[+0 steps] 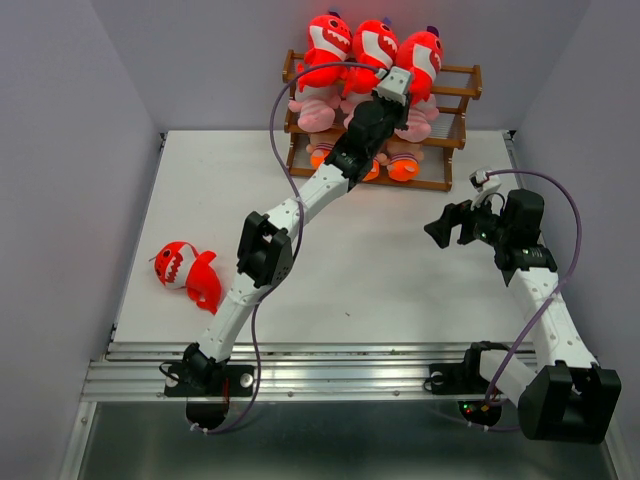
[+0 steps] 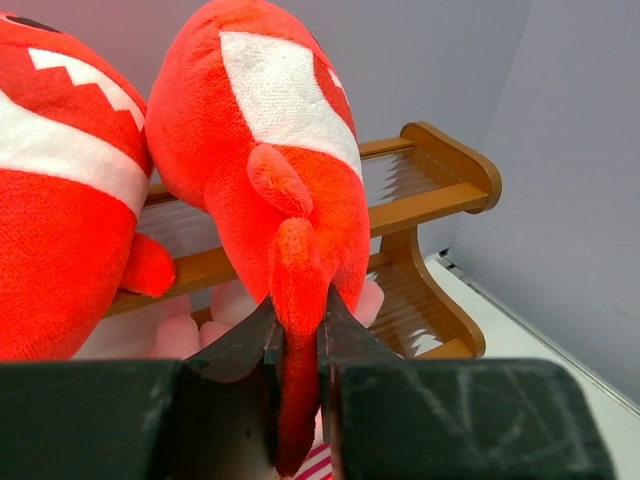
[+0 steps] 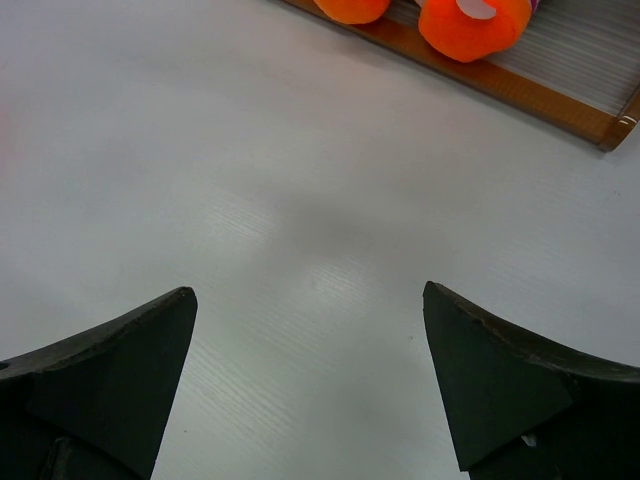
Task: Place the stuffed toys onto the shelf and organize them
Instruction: Place the stuffed toy onto shelf
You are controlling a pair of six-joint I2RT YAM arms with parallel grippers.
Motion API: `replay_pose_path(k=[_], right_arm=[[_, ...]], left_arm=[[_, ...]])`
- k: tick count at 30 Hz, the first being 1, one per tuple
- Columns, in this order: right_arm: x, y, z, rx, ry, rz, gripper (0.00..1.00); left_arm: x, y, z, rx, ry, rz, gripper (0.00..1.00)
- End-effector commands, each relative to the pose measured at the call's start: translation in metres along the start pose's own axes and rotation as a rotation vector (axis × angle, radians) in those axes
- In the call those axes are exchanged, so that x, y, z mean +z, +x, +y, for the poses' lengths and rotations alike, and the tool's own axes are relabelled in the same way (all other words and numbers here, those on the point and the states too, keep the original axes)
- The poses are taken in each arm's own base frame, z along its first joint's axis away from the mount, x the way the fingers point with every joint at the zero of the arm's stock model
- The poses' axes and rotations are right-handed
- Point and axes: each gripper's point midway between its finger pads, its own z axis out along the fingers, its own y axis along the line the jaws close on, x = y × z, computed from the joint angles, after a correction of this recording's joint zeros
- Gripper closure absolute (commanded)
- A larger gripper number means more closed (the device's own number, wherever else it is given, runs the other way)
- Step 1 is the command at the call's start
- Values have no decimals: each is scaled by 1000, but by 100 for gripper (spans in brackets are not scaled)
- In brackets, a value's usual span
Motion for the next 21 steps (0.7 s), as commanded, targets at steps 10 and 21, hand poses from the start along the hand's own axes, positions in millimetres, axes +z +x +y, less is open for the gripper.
replay_pose_path(k=[10, 21], right_arm=[[-2, -16, -3, -39, 11, -54, 0], [-2, -17, -3, -42, 16, -58, 0]], left_arm=[[1, -80, -4, -144, -17, -222, 91], [6, -60, -1, -206, -43, -222, 87]])
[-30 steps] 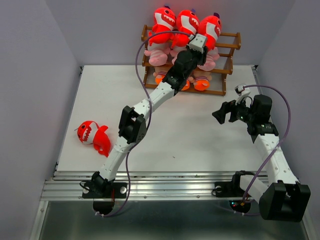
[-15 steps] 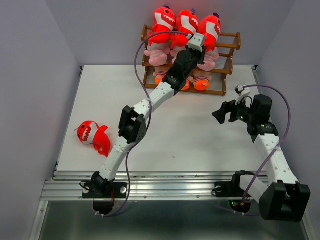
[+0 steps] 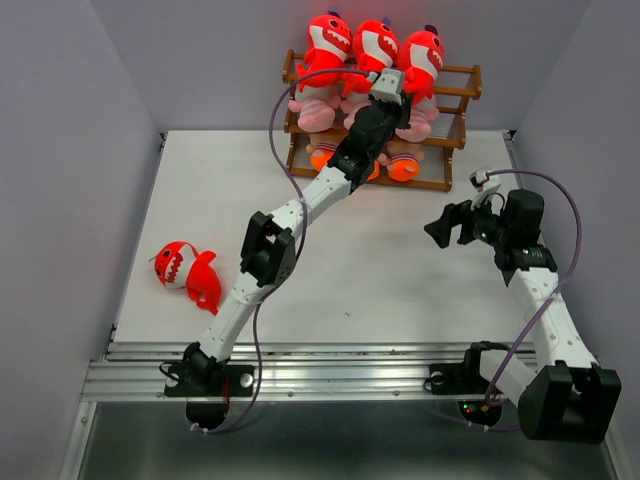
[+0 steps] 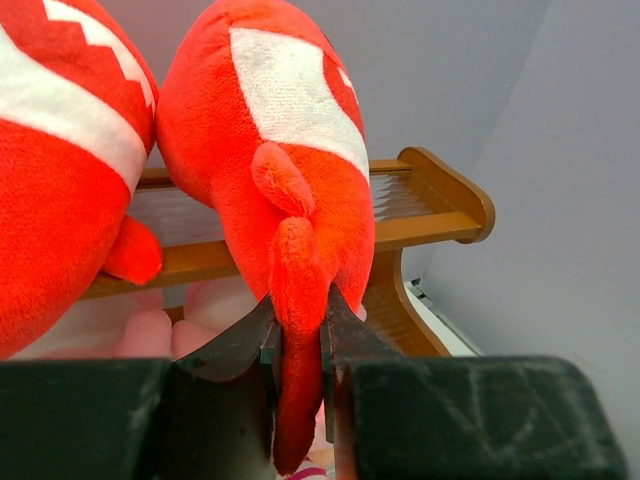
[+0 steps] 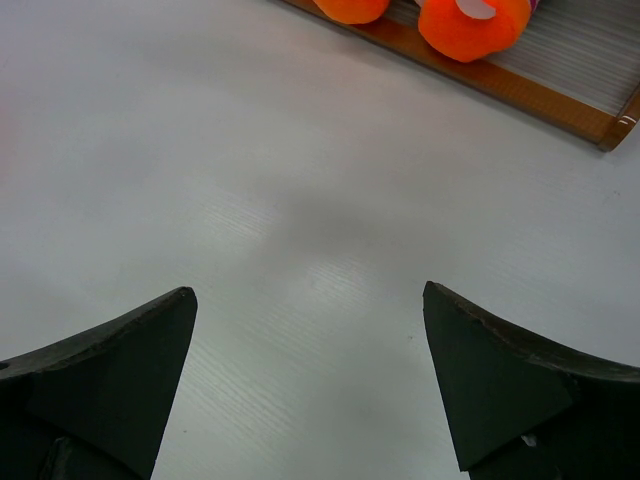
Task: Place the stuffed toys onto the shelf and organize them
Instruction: Place the stuffed toy onto shelf
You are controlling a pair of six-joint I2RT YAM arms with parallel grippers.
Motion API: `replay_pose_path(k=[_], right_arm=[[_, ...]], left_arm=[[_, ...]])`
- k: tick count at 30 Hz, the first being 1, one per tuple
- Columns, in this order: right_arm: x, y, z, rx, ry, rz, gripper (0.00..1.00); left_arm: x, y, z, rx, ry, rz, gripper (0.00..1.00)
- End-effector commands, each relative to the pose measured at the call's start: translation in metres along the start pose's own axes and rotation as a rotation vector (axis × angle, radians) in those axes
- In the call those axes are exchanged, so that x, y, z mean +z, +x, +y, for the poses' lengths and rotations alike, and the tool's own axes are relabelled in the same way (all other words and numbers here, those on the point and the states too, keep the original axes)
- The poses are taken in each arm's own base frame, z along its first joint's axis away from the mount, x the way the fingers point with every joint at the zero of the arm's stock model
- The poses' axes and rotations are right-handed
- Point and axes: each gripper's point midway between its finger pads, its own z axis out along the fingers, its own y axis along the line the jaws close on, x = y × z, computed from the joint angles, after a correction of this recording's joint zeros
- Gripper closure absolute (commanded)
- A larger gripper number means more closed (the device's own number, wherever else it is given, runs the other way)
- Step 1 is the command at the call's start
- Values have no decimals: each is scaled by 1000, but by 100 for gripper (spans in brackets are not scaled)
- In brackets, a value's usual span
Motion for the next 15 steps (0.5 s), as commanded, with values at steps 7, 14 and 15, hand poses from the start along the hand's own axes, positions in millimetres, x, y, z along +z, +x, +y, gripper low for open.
replay_pose_path(k=[7, 14, 15], right_arm=[[-1, -16, -4, -39, 20, -53, 0], [-1, -16, -4, -41, 18, -53, 0], [-1, -15, -4, -39, 18, -51, 0]], left_arm=[[4, -61, -11, -76, 3, -172, 74], [2, -74, -12, -76, 2, -186, 42], [1, -77, -12, -76, 1, -191, 39]])
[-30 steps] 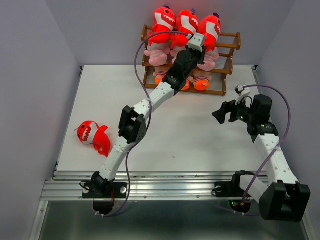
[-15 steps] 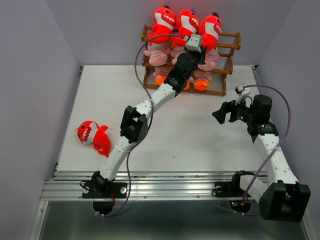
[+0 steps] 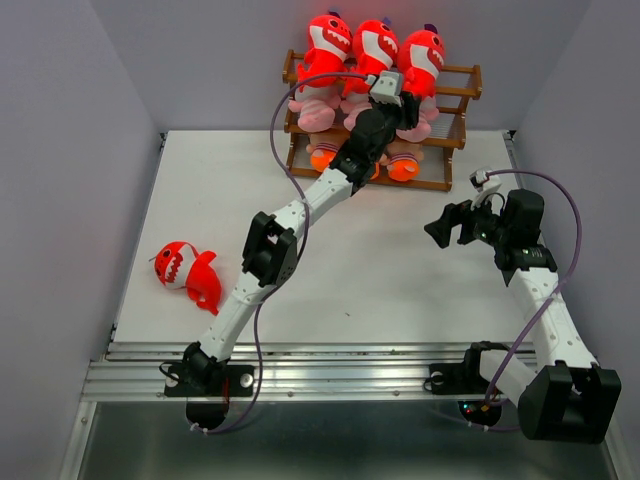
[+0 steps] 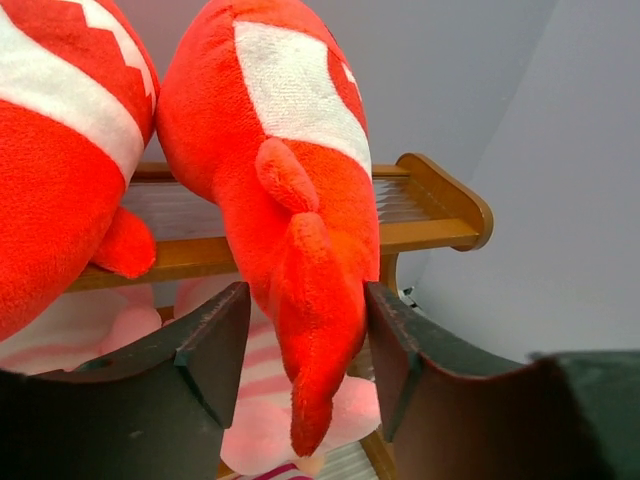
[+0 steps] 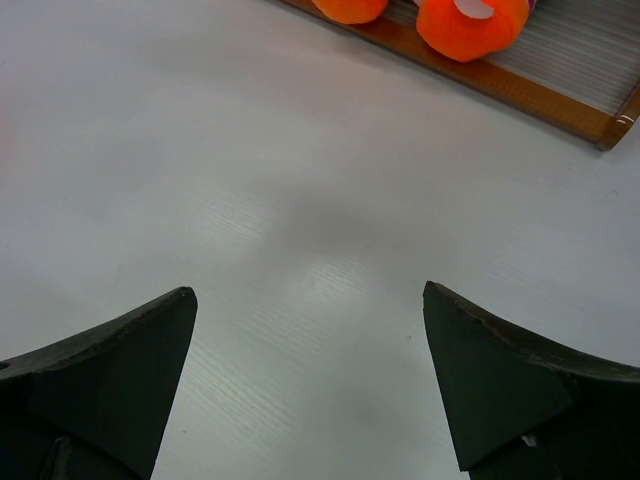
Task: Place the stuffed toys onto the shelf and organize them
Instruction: Place the stuffed toy onto shelf
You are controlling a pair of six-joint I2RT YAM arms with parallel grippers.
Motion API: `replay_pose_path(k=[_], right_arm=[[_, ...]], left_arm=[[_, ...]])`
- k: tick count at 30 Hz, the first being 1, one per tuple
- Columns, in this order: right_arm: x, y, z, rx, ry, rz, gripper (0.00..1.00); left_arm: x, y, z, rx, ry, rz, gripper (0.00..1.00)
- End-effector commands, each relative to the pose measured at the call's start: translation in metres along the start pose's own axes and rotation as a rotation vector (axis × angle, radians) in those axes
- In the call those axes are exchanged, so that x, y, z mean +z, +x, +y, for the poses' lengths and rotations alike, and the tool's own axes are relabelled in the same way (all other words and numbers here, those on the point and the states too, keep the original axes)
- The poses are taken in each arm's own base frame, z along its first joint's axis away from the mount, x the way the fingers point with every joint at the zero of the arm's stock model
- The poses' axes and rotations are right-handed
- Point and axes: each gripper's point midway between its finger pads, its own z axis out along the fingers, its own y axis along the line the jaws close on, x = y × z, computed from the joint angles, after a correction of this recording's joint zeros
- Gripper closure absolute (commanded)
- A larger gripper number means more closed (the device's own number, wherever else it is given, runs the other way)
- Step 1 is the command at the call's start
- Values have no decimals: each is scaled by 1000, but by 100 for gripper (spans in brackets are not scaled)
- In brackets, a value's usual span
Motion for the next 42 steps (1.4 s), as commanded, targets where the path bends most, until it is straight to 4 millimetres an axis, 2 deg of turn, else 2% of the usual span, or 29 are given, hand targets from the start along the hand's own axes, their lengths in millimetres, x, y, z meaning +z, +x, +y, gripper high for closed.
replay_pose_path(k=[1, 6, 7, 8, 13, 25, 30, 37, 40, 42], right_arm=[[-1, -15, -4, -38, 17, -51, 0], [-1, -15, -5, -41, 24, -50, 0], [-1, -15, -6, -43, 26, -50, 0], [-1, -14, -6, -42, 26, -49, 0], [-1, -14, -7, -45, 32, -49, 0], [0, -13, -10, -49, 44, -44, 0], [0, -13, -11, -52, 47, -45, 0], [-1, -13, -11, -55, 52, -44, 0], [-1, -13, -11, -58, 51, -44, 0], [-1, -13, -10, -65, 43, -46, 0]], left_arm=[[0, -84, -18, -35, 19, -166, 35], [-2, -91, -19, -41, 20, -172, 19], [-3, -95, -20, -43, 21, -173, 12], [-4, -96, -20, -41, 22, -173, 9], [-8, -104, -22, -35, 29, -170, 1], [-21, -121, -30, -20, 43, -159, 1], [-29, -115, -33, -6, 36, -124, 1], [-43, -117, -12, 15, -72, -86, 1], [-52, -129, -10, 25, -81, -90, 1], [-60, -146, -13, 21, -73, -101, 1]])
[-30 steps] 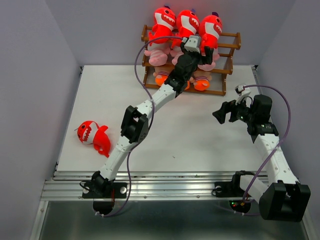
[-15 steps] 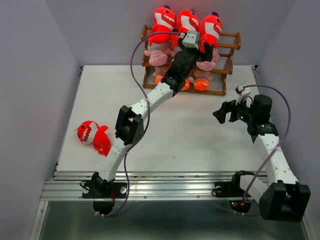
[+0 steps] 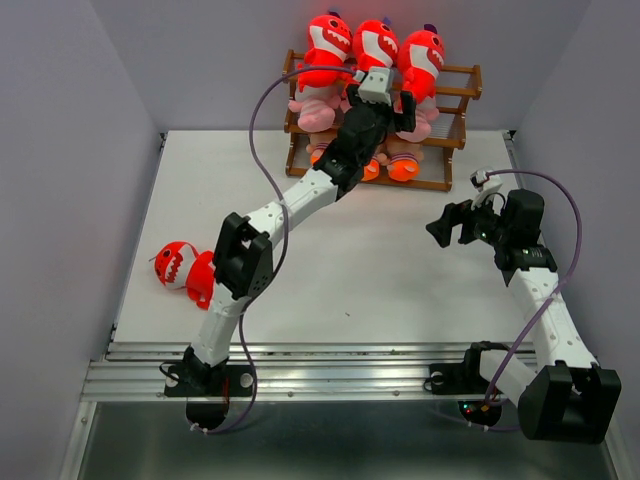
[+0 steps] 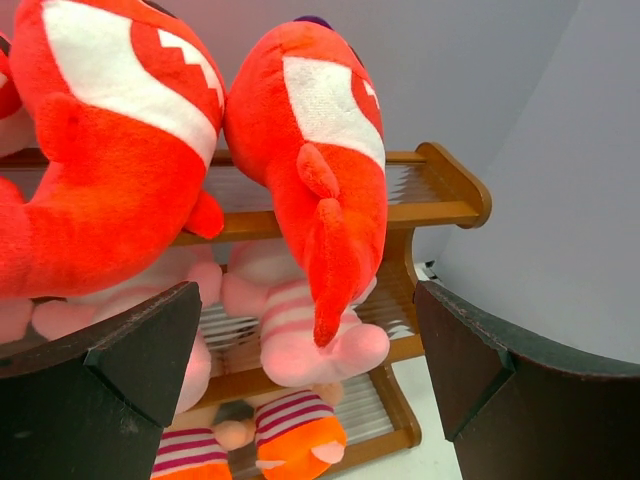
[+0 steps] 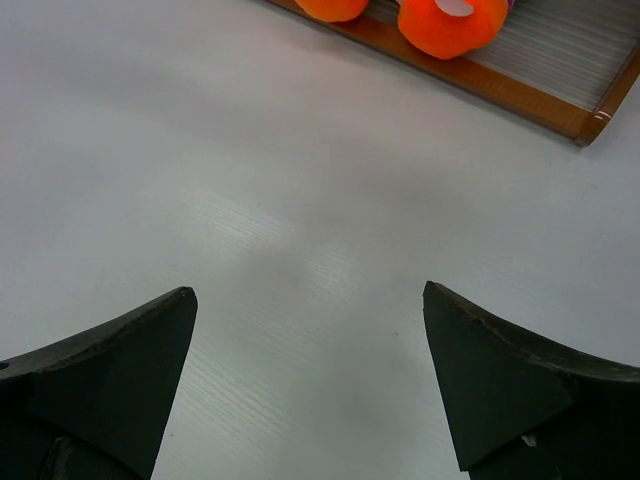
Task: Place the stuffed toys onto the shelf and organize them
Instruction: Place the stuffed toy onto shelf, then grab a stuffed toy with the left arm
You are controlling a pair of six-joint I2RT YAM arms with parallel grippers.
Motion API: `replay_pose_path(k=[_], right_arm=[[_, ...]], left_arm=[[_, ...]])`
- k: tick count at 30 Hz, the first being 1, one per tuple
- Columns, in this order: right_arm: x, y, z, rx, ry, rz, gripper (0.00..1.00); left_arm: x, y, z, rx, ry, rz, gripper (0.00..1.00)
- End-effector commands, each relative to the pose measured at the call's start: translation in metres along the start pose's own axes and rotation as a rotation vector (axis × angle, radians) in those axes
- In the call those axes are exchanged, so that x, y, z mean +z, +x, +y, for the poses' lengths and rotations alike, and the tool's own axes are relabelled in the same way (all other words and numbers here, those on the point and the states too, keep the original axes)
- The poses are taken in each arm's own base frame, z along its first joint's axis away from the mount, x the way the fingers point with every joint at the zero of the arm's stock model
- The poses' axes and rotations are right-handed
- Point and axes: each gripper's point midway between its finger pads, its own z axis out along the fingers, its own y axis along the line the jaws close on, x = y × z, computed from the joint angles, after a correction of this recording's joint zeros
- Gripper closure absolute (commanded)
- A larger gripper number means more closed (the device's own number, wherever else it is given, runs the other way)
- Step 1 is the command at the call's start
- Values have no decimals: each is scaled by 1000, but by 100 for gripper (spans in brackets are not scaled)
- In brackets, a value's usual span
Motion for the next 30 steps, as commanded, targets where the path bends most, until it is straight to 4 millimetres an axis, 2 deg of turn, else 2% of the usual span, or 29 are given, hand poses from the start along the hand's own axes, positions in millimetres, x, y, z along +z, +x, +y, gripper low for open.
replay_pose_path(k=[1, 2, 4, 5, 6, 7, 8, 9, 10, 11, 12, 13, 14, 15, 16, 17, 18, 19, 20, 22, 23, 24, 26, 30], right_arm=[[-2, -14, -2, -62, 5, -52, 0], [-2, -14, 0, -66, -8, -53, 0], [-3, -14, 3, -78, -24, -58, 0], [-3, -13, 5, -87, -33, -58, 0], [-3, -13, 7, -91, -47, -58, 0], [-4, -12, 9, -94, -56, -59, 0], [-4, -12, 12, -103, -74, -59, 0], [-4, -11, 13, -106, -86, -56, 0], [-3, -8, 15, -115, -97, -47, 0], [-4, -7, 17, -119, -113, -44, 0], [-4, -6, 23, -121, -152, -42, 0], [-3, -3, 28, -120, -185, -34, 0], [-4, 3, 40, -125, -266, -20, 0], [-4, 8, 45, -122, -308, -8, 0], [-5, 9, 50, -125, -348, -4, 0], [-6, 16, 55, -123, -386, 18, 0], [-6, 20, 61, -109, -438, 27, 0], [-7, 21, 63, -102, -454, 36, 0], [-7, 21, 65, -101, -468, 36, 0], [-6, 23, 65, -97, -472, 40, 0], [-6, 23, 65, -95, -472, 39, 0], [-6, 24, 65, -93, -471, 39, 0], [-6, 24, 65, -91, -469, 36, 0], [-6, 25, 65, -89, -469, 36, 0]], left_arm=[[-32, -122, -12, -40, 24, -190, 1], [-37, -121, -13, -41, 34, -178, 1], [-47, -136, -17, -47, 57, -183, 1], [-59, -159, -22, -53, 80, -208, 1], [-64, -154, -21, -44, 85, -183, 1], [-69, -160, -22, -38, 92, -179, 1], [-81, -172, -21, -33, 99, -180, 1], [-87, -167, -18, -17, 94, -140, 1], [-103, -187, -14, -27, 87, -149, 1], [-112, -187, -9, -33, 80, -128, 1], [-118, -155, 11, -23, 41, -36, 1], [-129, -149, 23, -42, 23, -5, 1], [-153, -131, 37, -113, 14, 66, 1], [-164, -130, 52, -166, -12, 73, 1], [-179, -115, 71, -205, -52, 129, 1], [-205, -106, 105, -269, -115, 156, 1], [-222, -97, 125, -290, -169, 189, 1], [-239, -93, 141, -302, -207, 196, 1], [-268, -96, 171, -300, -286, 174, 1], [-303, -91, 204, -281, -425, 178, 1], [-326, -97, 220, -272, -499, 146, 1], [-345, -87, 231, -275, -577, 180, 1], [-375, -81, 257, -263, -737, 172, 1], [-415, -41, 289, -247, -937, 290, 1]])
